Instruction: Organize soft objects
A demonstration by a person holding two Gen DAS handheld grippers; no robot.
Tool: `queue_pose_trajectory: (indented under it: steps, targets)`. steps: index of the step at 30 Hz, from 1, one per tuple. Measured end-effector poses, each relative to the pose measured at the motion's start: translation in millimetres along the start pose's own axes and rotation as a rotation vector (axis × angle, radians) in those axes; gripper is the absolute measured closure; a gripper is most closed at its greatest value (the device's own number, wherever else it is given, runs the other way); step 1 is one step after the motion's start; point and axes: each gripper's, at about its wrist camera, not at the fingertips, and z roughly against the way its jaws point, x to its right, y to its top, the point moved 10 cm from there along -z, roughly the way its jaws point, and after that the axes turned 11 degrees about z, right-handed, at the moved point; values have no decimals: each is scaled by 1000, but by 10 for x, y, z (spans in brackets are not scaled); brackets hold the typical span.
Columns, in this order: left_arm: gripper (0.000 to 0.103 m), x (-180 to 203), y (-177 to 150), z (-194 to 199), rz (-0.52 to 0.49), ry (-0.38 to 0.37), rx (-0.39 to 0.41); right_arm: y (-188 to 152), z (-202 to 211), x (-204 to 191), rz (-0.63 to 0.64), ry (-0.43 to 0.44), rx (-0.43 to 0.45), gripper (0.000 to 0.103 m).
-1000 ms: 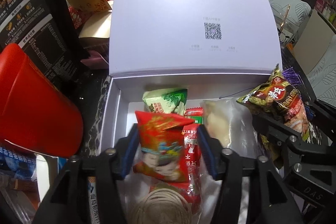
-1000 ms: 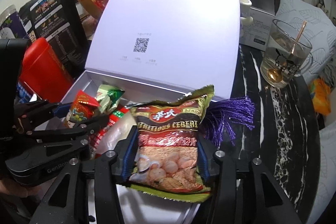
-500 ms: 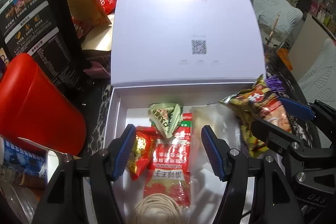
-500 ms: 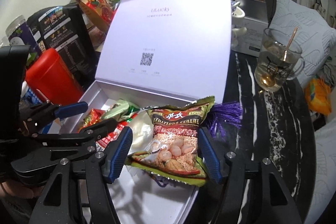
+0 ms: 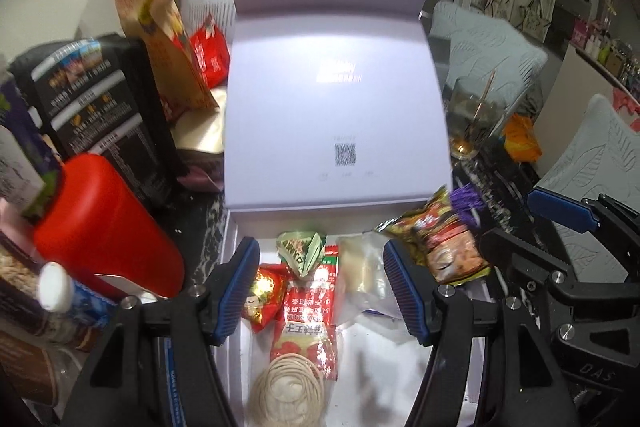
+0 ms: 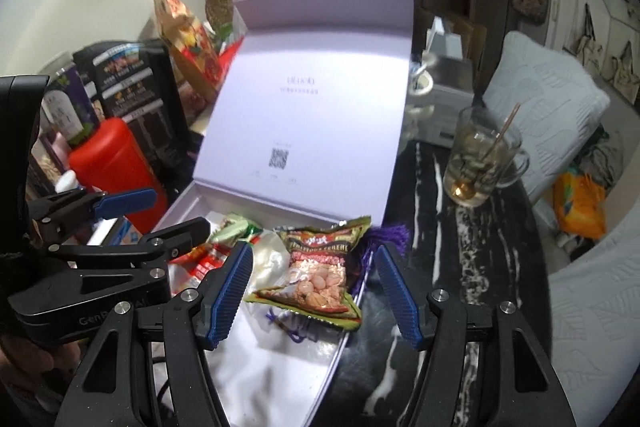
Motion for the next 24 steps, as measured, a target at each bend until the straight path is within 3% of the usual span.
queue_pose_trajectory:
  steps: [14,17,18,20,24]
  targets:
    - [39,38,190,988,-10,-26,174,322,957,-219,40,-63,183,38]
    - [38,40,203,1214,-18,-27,217,345,1170,-241,33,-80,226,33]
    - [36,45,198,1277,-18,-32,225,346,1263,-254,32,-88,245,33]
    - [21,50,181,1409,-16,-41,248,342,1416,-280,34,-102,273,33]
    - [14,67,129,1694,-26,-44,314,318,1696,-337,37,-120,321,29]
